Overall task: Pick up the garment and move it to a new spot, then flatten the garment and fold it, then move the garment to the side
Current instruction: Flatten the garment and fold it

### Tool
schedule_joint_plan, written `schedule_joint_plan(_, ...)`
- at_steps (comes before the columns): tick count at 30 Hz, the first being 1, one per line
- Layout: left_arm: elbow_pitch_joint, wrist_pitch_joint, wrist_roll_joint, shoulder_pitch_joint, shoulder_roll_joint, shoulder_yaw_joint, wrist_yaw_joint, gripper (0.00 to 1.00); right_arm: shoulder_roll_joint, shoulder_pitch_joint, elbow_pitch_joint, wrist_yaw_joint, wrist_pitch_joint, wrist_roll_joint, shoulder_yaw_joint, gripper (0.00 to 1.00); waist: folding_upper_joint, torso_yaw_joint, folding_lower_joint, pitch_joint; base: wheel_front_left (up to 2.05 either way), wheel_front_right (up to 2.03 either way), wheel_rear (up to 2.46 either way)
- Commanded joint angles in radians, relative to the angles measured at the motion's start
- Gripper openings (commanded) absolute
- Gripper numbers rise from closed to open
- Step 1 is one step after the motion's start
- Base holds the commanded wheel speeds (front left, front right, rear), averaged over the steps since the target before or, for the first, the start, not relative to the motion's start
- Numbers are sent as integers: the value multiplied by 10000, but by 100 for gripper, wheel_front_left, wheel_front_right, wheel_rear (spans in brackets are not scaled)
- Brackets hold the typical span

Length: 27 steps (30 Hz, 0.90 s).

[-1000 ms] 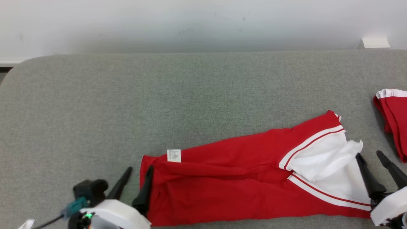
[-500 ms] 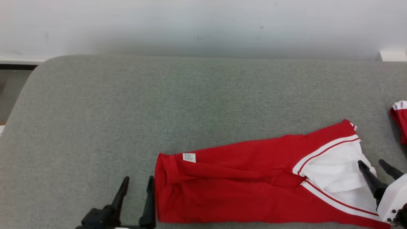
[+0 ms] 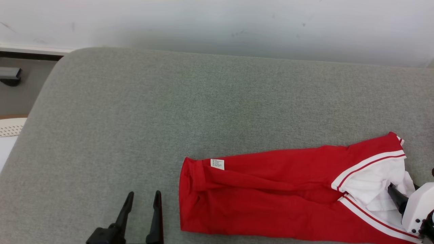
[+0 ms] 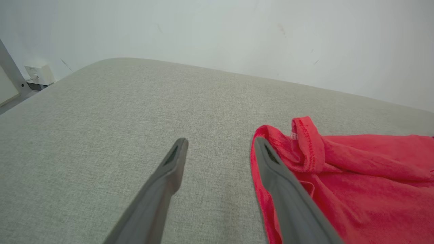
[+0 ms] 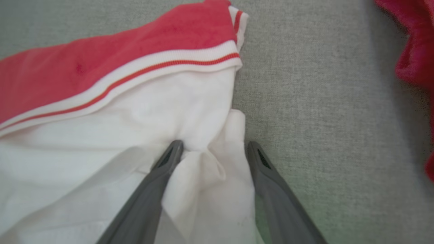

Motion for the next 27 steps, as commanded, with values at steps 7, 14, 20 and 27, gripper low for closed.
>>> schedule_joint_plan(7,245,-9,412,138,-298,298,-456,100,855,-60,-320,82,-71,1611,854,0,0,197,1,-56,0,0,0)
schedule_joint_plan(14,522,-7,696,345,-462,563,-741,100,18,-291,-288,31,-1046,2575,656,0,0,-35,1,-472,0,0,0)
schedule_joint_plan(20,692,-7,752,618,-528,719,-868,100,-1397,106,-272,21,-1270,3224,-101,0,0,-249,1,-979,0,0,0)
schedule_joint_plan(27,942,-7,916,876,-558,875,-991,100,-2814,571,-805,22,-985,3300,-778,0,0,-324,1,-1284,0,0,0)
